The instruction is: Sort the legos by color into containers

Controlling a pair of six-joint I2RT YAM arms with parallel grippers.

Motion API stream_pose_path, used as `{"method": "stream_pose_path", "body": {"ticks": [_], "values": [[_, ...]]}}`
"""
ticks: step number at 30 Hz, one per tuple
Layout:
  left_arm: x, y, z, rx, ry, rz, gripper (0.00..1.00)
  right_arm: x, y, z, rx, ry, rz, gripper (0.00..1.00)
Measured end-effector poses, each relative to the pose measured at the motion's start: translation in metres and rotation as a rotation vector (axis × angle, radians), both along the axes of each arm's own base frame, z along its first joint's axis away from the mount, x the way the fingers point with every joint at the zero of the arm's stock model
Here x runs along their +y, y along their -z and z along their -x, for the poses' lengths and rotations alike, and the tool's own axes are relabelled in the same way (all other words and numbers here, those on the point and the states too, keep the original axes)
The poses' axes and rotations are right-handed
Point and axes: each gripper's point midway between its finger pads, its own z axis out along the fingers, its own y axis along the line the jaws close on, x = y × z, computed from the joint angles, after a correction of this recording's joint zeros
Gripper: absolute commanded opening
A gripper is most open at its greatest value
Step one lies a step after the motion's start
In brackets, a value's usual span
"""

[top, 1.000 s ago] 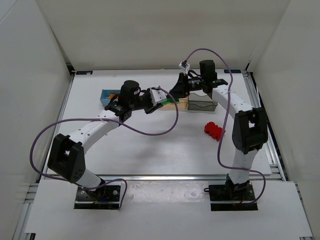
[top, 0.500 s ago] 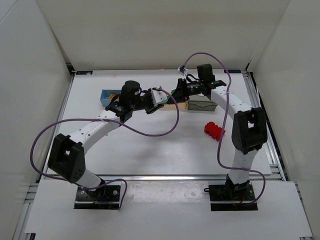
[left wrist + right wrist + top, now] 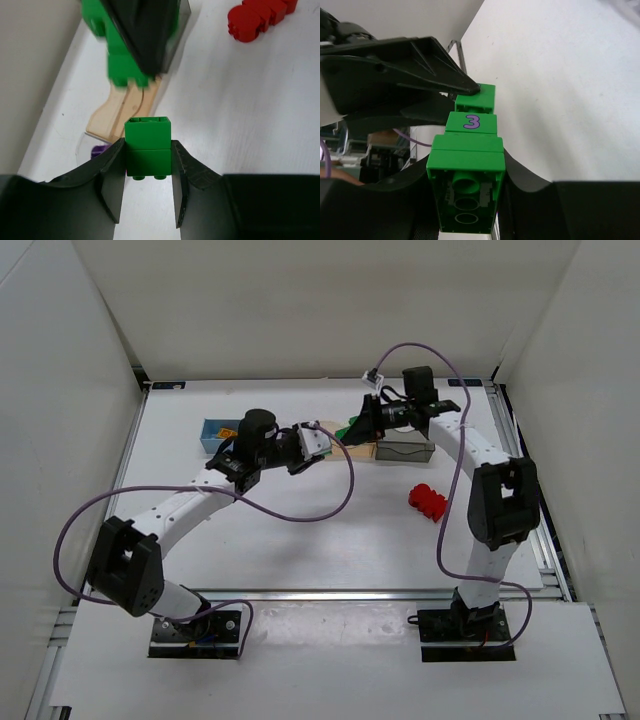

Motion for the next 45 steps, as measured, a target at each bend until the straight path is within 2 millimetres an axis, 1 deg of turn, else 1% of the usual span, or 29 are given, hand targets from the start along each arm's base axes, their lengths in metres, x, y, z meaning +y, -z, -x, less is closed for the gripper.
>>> {"method": "stream_pose_path", "body": {"ticks": [5,7,9,12,14,15,16,18,21,23,25,27,29,30,33,35,38,41,43,44,45], "values": [[0.01,0.015,0.013,0.049,-0.004,-0.031,0.24,-0.034,-0.014,-0.021,-0.052,0.09,-0.01,0.0],[0.012,0.02,0.016,0.064,-0.004,-0.042,0.24,-0.044,-0.017,-0.025,-0.068,0.114,-0.011,0.0],[0.013,0.024,0.018,0.076,-0.002,-0.049,0.24,-0.046,-0.019,-0.024,-0.088,0.115,-0.009,0.0],[0.013,0.03,0.023,0.107,0.007,-0.06,0.27,-0.044,-0.017,-0.019,-0.109,0.098,-0.002,0.0],[0.012,0.033,0.026,0.147,0.015,-0.067,0.31,-0.044,-0.013,-0.015,-0.113,0.088,0.009,0.0],[0.011,0.035,0.027,0.177,0.019,-0.074,0.31,-0.044,-0.01,-0.012,-0.116,0.084,0.016,0.0],[0.01,0.038,0.027,0.207,0.024,-0.083,0.35,-0.045,-0.007,-0.01,-0.116,0.082,0.024,0.0],[0.004,0.041,0.027,0.274,0.039,-0.097,0.39,-0.047,-0.004,-0.008,-0.123,0.081,0.038,0.0],[-0.003,0.051,0.028,0.384,0.062,-0.12,0.39,-0.051,-0.002,-0.003,-0.133,0.083,0.051,0.0],[-0.006,0.063,0.032,0.463,0.069,-0.138,0.4,-0.053,-0.001,0.0,-0.138,0.085,0.059,0.0],[-0.006,0.079,0.038,0.551,0.072,-0.162,0.45,-0.056,-0.001,0.002,-0.144,0.09,0.066,0.0],[-0.003,0.097,0.046,0.639,0.066,-0.192,0.49,-0.059,-0.001,0.005,-0.141,0.094,0.071,0.0],[0.001,0.113,0.053,0.711,0.056,-0.222,0.49,-0.062,-0.001,0.004,-0.153,0.1,0.074,0.0],[0.003,0.121,0.057,0.745,0.051,-0.239,0.51,-0.064,0.0,0.003,-0.157,0.102,0.075,0.0],[0.009,0.138,0.066,0.821,0.035,-0.282,0.53,-0.069,0.002,0.002,-0.155,0.112,0.081,0.0],[0.014,0.144,0.069,0.851,0.023,-0.302,0.59,-0.072,0.004,0.001,-0.154,0.117,0.084,0.0],[0.017,0.149,0.074,0.884,0.018,-0.322,0.67,-0.074,0.006,0.001,-0.152,0.119,0.088,0.0],[0.018,0.15,0.078,0.936,0.043,-0.323,0.7,-0.074,0.006,0.002,-0.155,0.118,0.088,0.0],[0.018,0.145,0.079,0.973,0.065,-0.285,0.7,-0.074,0.006,0.004,-0.153,0.117,0.087,0.0],[0.018,0.14,0.078,1.0,0.07,-0.247,0.7,-0.074,0.005,0.005,-0.153,0.115,0.084,0.0],[0.017,0.134,0.074,1.016,0.069,-0.197,0.69,-0.074,0.004,0.006,-0.154,0.112,0.082,0.0]]}}
